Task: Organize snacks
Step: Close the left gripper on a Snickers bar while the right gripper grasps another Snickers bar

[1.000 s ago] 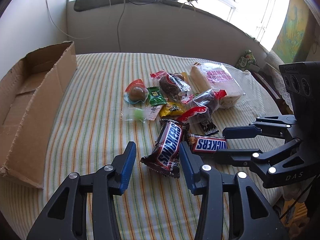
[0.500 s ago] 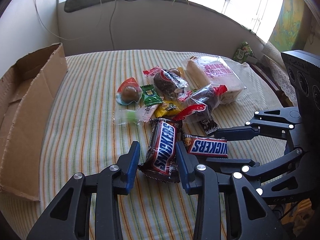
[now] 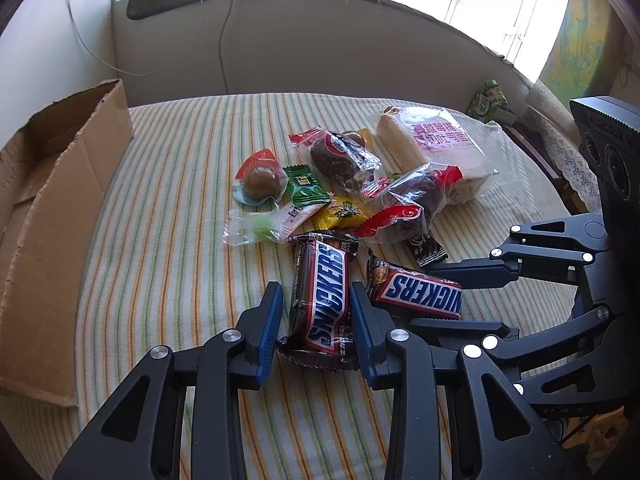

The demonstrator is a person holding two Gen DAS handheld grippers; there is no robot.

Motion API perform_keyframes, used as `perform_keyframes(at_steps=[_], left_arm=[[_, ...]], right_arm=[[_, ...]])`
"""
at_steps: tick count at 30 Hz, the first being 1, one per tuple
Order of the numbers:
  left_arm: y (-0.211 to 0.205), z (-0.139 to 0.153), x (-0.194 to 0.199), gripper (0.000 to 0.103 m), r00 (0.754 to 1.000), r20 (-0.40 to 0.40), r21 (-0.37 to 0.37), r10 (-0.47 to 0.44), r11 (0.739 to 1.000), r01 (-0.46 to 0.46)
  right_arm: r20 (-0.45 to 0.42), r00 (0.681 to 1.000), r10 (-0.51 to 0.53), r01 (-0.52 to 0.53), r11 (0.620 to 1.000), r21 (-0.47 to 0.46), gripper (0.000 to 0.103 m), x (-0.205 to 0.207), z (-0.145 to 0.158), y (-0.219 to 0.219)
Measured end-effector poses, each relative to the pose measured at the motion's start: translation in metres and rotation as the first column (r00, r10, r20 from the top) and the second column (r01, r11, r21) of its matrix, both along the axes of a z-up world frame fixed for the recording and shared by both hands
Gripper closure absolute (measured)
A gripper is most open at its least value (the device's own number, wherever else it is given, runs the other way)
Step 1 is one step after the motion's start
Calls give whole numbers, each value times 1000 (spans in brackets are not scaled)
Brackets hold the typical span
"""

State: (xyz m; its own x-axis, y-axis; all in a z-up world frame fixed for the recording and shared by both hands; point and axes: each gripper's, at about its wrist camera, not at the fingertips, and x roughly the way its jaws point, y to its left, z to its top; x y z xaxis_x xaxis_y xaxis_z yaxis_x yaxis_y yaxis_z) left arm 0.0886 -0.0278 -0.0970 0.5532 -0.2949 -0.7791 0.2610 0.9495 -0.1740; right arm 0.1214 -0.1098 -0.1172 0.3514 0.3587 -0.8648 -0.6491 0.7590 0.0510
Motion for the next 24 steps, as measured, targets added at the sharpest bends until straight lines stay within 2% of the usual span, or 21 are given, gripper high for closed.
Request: perform_keyframes(at_steps=[9, 14, 24], left_arm=[[7, 3, -10, 75, 1000, 8, -3, 28, 1000, -28], [14, 7, -20, 75, 998, 14, -36, 62, 997, -62], [38, 43, -39, 75, 988, 105, -55, 113, 993, -108]], right_arm=[[-2, 998, -58, 58, 998, 21, 73, -4, 1, -11], [-3, 995, -97, 97, 994, 56, 73, -5, 4, -18], [47, 993, -112, 107, 989, 103, 73, -13, 33, -6]])
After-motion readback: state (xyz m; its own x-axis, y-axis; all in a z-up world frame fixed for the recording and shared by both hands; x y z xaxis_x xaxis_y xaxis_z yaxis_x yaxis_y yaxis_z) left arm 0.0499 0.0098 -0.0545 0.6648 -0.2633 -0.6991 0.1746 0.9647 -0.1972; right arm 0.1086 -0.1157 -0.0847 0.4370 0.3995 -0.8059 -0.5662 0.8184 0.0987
